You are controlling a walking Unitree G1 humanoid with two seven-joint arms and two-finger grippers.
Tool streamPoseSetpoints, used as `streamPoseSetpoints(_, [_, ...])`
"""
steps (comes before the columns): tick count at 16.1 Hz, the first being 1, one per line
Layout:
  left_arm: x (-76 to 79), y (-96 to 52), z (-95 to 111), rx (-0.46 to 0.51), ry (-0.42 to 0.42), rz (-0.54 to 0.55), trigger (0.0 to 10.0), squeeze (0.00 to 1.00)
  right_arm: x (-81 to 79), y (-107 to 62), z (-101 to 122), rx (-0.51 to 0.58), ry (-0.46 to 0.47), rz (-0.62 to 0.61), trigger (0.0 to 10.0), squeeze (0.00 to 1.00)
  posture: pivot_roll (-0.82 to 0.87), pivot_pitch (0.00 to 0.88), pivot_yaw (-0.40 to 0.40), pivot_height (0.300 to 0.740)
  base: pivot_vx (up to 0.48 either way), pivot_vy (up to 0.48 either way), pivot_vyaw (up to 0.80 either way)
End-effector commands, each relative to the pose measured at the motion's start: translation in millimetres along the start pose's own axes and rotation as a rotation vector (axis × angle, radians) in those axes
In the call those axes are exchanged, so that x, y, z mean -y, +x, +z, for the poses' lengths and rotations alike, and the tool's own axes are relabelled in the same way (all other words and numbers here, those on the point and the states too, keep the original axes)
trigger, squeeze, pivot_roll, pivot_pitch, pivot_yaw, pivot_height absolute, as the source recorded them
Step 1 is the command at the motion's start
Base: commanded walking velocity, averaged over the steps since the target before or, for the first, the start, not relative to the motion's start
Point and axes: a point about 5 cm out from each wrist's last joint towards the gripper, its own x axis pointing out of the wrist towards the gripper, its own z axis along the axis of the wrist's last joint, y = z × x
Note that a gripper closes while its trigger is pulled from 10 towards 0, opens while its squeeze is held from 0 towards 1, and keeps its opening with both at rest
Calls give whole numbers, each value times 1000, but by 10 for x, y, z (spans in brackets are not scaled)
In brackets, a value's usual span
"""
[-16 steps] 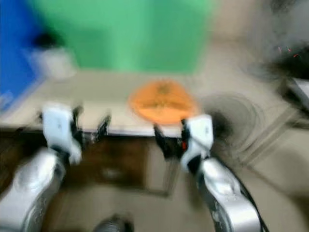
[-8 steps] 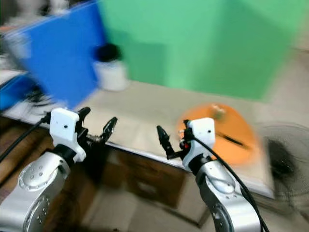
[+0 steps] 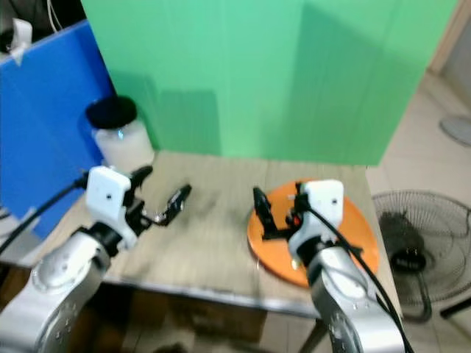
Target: Setting the table
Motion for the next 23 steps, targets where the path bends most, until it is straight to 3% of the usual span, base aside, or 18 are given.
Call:
streamPoseSetpoints(1, [-3, -9, -40, -28, 11, -15, 10000, 961, -21, -16, 2, -13, -2, -10, 10000, 1000, 103, 0, 50, 740, 0, 0, 0])
streamPoseSetpoints(6, [57, 2, -68, -33, 10, -36, 10000, 486, 16, -65, -42, -95, -16, -15, 10000, 1000, 86, 0, 41, 740, 0, 0, 0])
streamPoseSetpoints(7, [98, -4, -93, -47, -3, -78, 10000, 153, -1, -51, -77, -156, -27, -2, 10000, 1000, 86, 0, 39, 740, 0, 0, 0])
streamPoseSetpoints(8, [139, -10, -106, -56, 7, -121, 10000, 0, 12, -27, -101, -191, -36, -16, 10000, 1000, 83, 0, 40, 740, 0, 0, 0])
streamPoseSetpoints(10, [321, -61, -168, -111, 11, -317, 10000, 0, 145, 94, -196, -303, -45, -134, 10000, 1000, 82, 0, 43, 740, 0, 0, 0])
streamPoseSetpoints(11, [372, -78, -189, -133, -5, -383, 10000, 0, 183, 153, -205, -326, -48, -161, 10000, 816, 77, 0, 44, 740, 0, 0, 0])
streamPoseSetpoints(12, [387, -80, -193, -138, -11, -401, 10000, 0, 193, 173, -205, -329, -47, -166, 10000, 816, 75, 0, 46, 740, 0, 0, 0])
streamPoseSetpoints(13, [413, -80, -205, -153, -5, -449, 10000, 0, 223, 243, -201, -356, -74, -187, 10000, 0, 69, 0, 48, 740, 0, 0, 0])
streamPoseSetpoints(14, [451, -83, -236, -179, 19, -522, 10000, 0, 271, 338, -205, -392, -94, -233, 10000, 0, 67, 0, 46, 740, 0, 0, 0])
streamPoseSetpoints(18, [462, -77, -285, -200, 52, -562, 10000, 0, 390, 369, -287, -505, -39, -345, 10000, 0, 59, 0, 42, 740, 0, 0, 0])
streamPoseSetpoints(19, [463, -67, -286, -200, 53, -563, 10000, 0, 415, 346, -331, -543, -27, -362, 7490, 0, 56, 0, 42, 740, 0, 0, 0])
streamPoseSetpoints(20, [464, -62, -288, -202, 54, -567, 10000, 0, 434, 336, -355, -565, -15, -374, 4235, 0, 55, 0, 42, 740, 0, 0, 0])
streamPoseSetpoints(21, [465, -60, -291, -203, 54, -570, 10000, 0, 446, 326, -368, -572, 7, -383, 2980, 0, 52, 0, 43, 740, 0, 0, 0])
streamPoseSetpoints(22, [468, -58, -294, -202, 56, -575, 10000, 0, 457, 327, -371, -575, 29, -392, 941, 0, 50, 0, 44, 740, 0, 0, 0])
streamPoseSetpoints(23, [471, -59, -298, -201, 59, -579, 10000, 0, 461, 332, -368, -574, 42, -396, 0, 0, 49, 0, 44, 740, 0, 0, 0])
